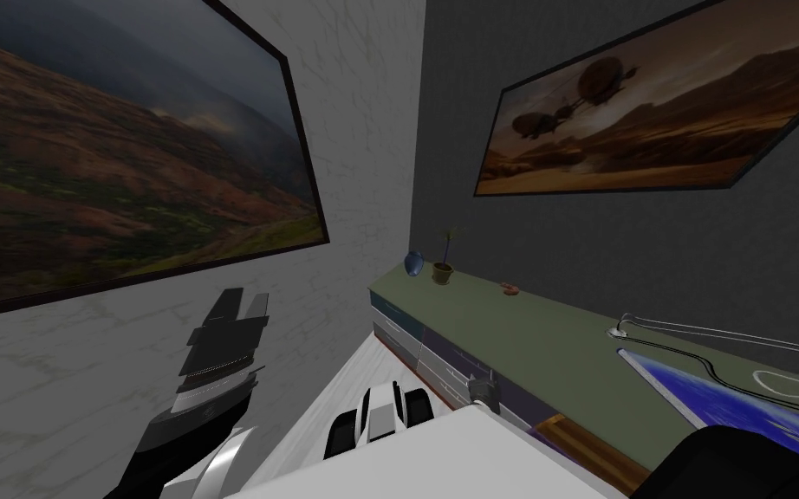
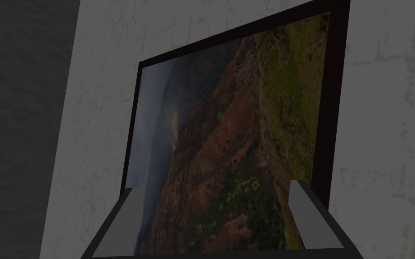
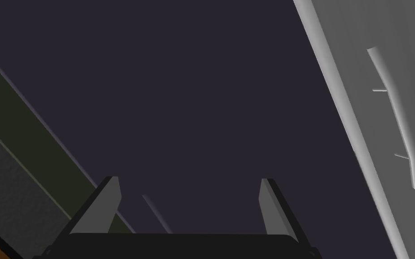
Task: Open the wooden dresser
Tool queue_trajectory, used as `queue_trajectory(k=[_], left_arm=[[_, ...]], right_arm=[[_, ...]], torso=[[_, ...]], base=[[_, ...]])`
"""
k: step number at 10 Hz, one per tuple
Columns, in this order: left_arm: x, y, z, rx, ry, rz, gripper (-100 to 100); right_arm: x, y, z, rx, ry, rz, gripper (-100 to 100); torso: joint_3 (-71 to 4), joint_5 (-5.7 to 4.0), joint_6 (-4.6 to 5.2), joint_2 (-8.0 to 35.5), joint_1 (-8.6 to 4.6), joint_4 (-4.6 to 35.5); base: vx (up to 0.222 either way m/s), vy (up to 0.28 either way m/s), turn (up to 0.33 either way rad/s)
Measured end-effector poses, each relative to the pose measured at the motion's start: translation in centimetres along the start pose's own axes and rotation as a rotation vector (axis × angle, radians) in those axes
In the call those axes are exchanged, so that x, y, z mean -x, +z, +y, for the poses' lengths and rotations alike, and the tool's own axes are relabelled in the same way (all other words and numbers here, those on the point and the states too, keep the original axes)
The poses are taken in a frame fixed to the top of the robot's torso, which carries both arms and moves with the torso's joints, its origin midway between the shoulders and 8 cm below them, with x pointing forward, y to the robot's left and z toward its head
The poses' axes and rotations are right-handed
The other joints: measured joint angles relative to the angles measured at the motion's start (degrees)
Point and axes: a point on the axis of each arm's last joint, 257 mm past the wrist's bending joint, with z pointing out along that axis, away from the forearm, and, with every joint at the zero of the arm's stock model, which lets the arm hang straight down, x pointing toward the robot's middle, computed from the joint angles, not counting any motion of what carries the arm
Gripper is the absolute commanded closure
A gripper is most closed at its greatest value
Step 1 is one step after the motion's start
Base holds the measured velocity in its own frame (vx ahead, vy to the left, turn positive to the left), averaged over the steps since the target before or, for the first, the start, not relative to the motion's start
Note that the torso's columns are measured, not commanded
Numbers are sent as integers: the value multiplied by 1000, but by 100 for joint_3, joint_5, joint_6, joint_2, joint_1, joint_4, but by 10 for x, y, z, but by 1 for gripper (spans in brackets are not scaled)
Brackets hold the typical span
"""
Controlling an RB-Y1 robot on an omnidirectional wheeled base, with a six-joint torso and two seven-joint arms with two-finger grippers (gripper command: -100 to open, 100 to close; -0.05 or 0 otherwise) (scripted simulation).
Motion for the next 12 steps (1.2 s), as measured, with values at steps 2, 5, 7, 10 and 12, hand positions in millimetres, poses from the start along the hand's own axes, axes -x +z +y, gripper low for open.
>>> queue_trajectory(k=[2,5,7,10,12], left_arm=[[0,0,0,0,0,0,0],[0,0,0,0,0,0,0],[0,0,0,0,0,0,0],[0,0,0,0,0,0,0],[0,0,0,0,0,0,0]], right_arm=[[-4,-4,-4,-28,-71,-10,-100],[-8,-10,-9,-63,-169,-29,-100],[-10,-15,-12,-83,-227,-41,-100],[-9,-21,-16,-111,-295,-61,-100],[-7,-24,-18,-128,-328,-76,-100]], torso=[[-3,14,-11,2,33,8],[-7,30,-20,6,66,15],[-8,42,-29,11,93,22],[-10,48,-36,12,107,27],[-9,44,-32,11,103,24]], base=[[6,-1,65],[9,2,50],[7,6,42],[4,1,48],[5,8,18]])
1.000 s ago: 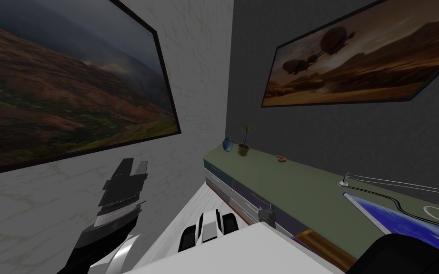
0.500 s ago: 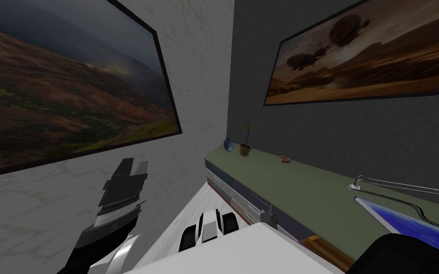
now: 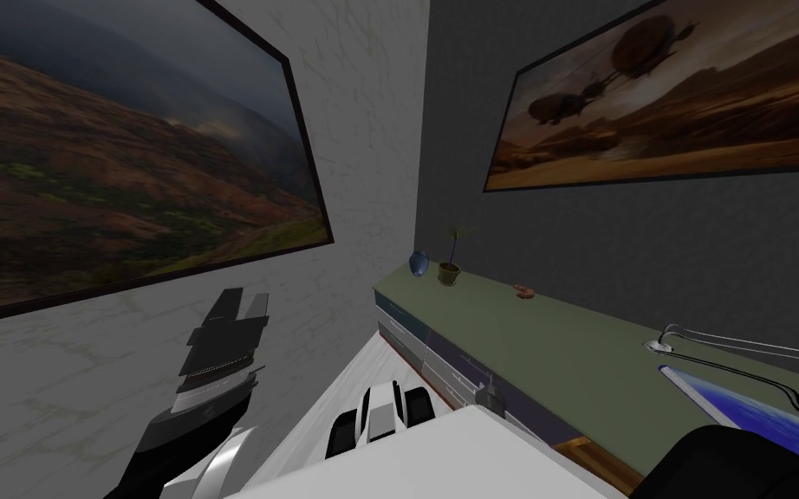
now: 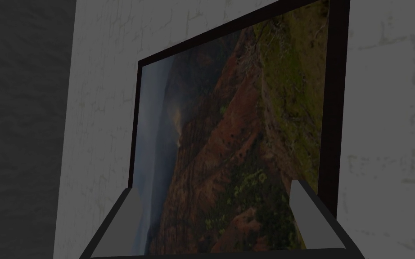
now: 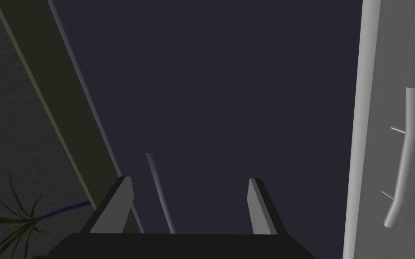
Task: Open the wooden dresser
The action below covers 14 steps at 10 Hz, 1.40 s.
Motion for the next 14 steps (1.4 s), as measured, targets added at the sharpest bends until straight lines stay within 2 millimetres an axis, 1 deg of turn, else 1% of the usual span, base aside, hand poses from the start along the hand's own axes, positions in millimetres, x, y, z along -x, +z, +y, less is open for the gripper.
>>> queue_trajectory(k=[2,3,4,6,7,8,9,10,11,12,13,14], left_arm=[[0,0,0,0,0,0,0],[0,0,0,0,0,0,0],[0,0,0,0,0,0,0],[0,0,0,0,0,0,0],[0,0,0,0,0,0,0],[0,0,0,0,0,0,0],[0,0,0,0,0,0,0],[0,0,0,0,0,0,0],[0,0,0,0,0,0,0],[0,0,0,0,0,0,0],[0,0,0,0,0,0,0],[0,0,0,0,0,0,0]], right_arm=[[0,-1,-4,-16,-29,-13,-100],[-4,-2,-2,-8,-34,-8,-100],[-8,-6,6,11,-33,2,-100],[-9,-13,20,39,-21,14,-100],[-9,-16,24,51,-20,15,100],[-7,-9,16,28,-21,9,100],[-7,-3,5,0,-22,6,100],[-8,-4,3,0,-29,5,100],[-9,-4,3,0,-33,5,100],[-20,3,1,-5,-34,35,100],[-32,10,-3,-10,-30,73,100],[-37,17,-1,-10,-29,92,100]], torso=[[-1,-5,2,-4,-10,-3],[4,-11,33,9,-34,-14],[10,-15,49,11,-82,-16],[5,-13,55,-10,-158,-14],[5,-19,67,-6,-145,-23],[13,-47,70,-5,-134,-38],[22,-95,63,-20,-166,-54],[17,-80,61,-8,-153,-43],[19,-78,63,-6,-156,-44],[36,-95,51,12,-160,-43],[49,-95,64,37,-160,-41],[38,-101,81,13,-177,-53]], base=[[7,-2,4],[14,-52,25],[14,-68,49],[5,-48,29],[1,12,-35],[3,22,-45],[-18,65,-26],[-12,30,-15],[-106,35,369],[-221,62,471],[-183,61,287],[-171,94,423]])
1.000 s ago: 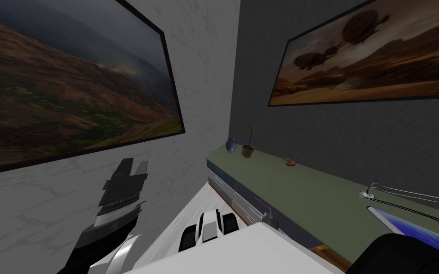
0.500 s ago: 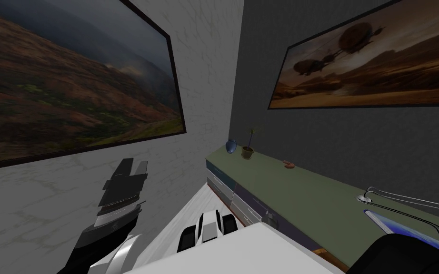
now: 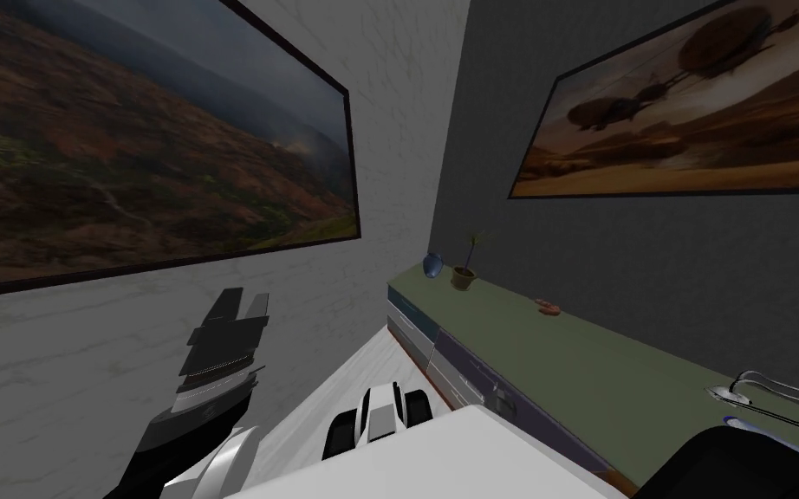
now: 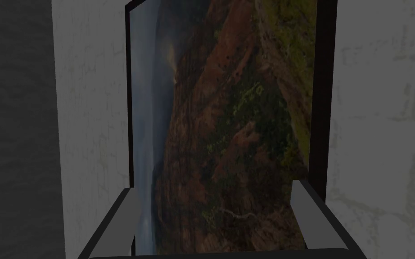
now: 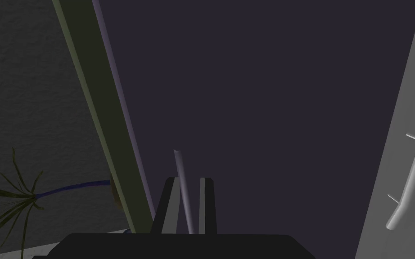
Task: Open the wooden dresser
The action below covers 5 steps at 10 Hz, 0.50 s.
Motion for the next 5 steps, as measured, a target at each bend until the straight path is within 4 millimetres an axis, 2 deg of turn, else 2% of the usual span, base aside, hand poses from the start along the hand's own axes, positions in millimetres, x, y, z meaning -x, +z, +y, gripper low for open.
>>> queue_trajectory(k=[2,3,5], left_arm=[[0,0,0,0,0,0,0],[0,0,0,0,0,0,0],[0,0,0,0,0,0,0]], right_arm=[[-18,10,0,-3,15,53,100],[-26,17,-2,-4,17,87,100],[-49,30,-6,-9,27,155,100]], torso=[[-24,-3,19,-29,-23,-16],[-18,-9,4,-26,-23,-13],[-10,-12,14,-15,-27,-11]], base=[[-140,83,270],[-196,115,445],[-133,87,324]])
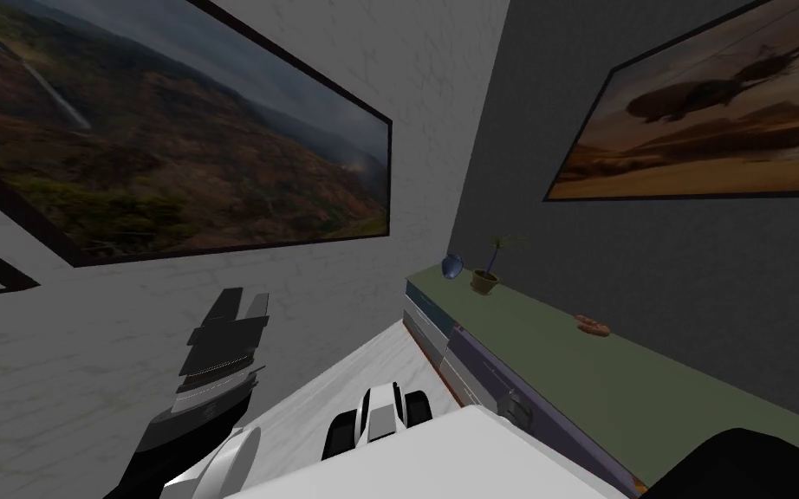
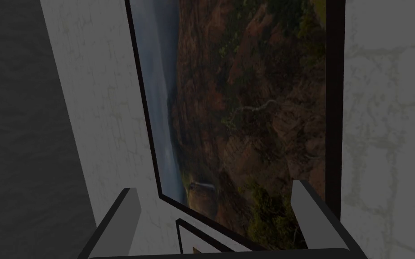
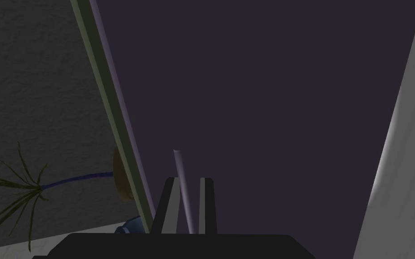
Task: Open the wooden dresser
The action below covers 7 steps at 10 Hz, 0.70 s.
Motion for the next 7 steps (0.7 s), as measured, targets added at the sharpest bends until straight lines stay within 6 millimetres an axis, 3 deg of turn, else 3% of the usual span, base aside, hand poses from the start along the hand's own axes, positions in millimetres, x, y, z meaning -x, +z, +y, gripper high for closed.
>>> queue_trajectory(k=[3,6,7], left_arm=[[0,0,0,0,0,0,0],[0,0,0,0,0,0,0],[0,0,0,0,0,0,0]], right_arm=[[-29,18,-3,-9,16,101,100],[-57,34,-11,-18,44,201,100],[-64,35,-11,-15,57,229,100]], torso=[[2,-23,-24,-13,-2,0],[21,-27,-20,16,9,7],[6,-19,-14,-7,-6,5]], base=[[-113,86,263],[-163,131,355],[-28,56,64]])
